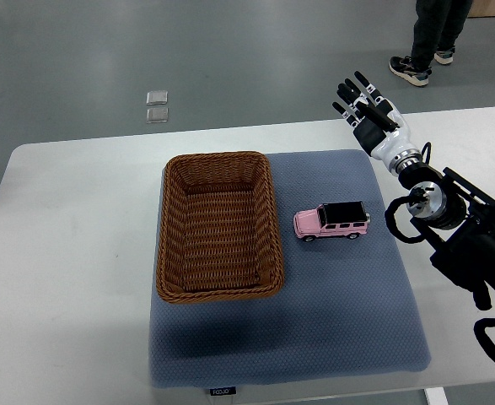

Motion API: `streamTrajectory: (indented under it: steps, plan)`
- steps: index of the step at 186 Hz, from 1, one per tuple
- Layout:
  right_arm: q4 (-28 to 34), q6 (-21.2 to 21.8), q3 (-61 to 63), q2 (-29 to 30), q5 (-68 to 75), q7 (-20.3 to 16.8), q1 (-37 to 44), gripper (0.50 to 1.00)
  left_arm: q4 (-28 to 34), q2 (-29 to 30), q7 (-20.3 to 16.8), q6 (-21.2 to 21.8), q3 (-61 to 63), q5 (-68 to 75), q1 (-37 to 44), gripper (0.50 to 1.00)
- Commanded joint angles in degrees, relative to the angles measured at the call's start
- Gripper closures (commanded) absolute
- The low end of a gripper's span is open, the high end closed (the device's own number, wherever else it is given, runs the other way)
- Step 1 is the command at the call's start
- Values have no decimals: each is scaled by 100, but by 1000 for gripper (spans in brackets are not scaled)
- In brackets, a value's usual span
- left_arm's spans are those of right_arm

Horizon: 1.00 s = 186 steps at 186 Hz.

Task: Place pink car in brown basket
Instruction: 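Reach the right hand forward and down toward the pink toy car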

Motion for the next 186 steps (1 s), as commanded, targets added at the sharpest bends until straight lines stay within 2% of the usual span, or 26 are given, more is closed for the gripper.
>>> streamTrajectory:
  steps: [1,66,80,112,122,123,147,166,186]
  plan:
    - [0,8,-7,0,0,0,7,587,0,0,0,1,0,0,3,500]
    - [17,122,-209,-88,-193,-61,113,589,0,0,0,1,0,0,3,500]
    - [9,280,-595,-343,-853,-114,289,589,9,0,0,1,0,0,3,500]
    - [158,693,-1992,-1168,-3698,-114,1000,589,0,0,0,1,-9,0,3,500]
    - [158,693,-1993,-1169,-3700,-114,1001,589,0,0,0,1,-9,0,3,500]
    - [497,859,-2315,-1535,-4475,-114,1244,589,0,0,0,1,0,0,3,500]
    - [1739,1370,-2951,-2443,-5546,-237,1616,589,-9,0,0,-8,9,0,-5,500]
    - [2390,1432,-3135,-2654,-5572,-773,1660,589,-18,0,9,-8,9,9,-41,500]
    - [2583,1432,-3144,-2654,-5555,-905,1484,589,-44,0,9,-8,9,9,-76,500]
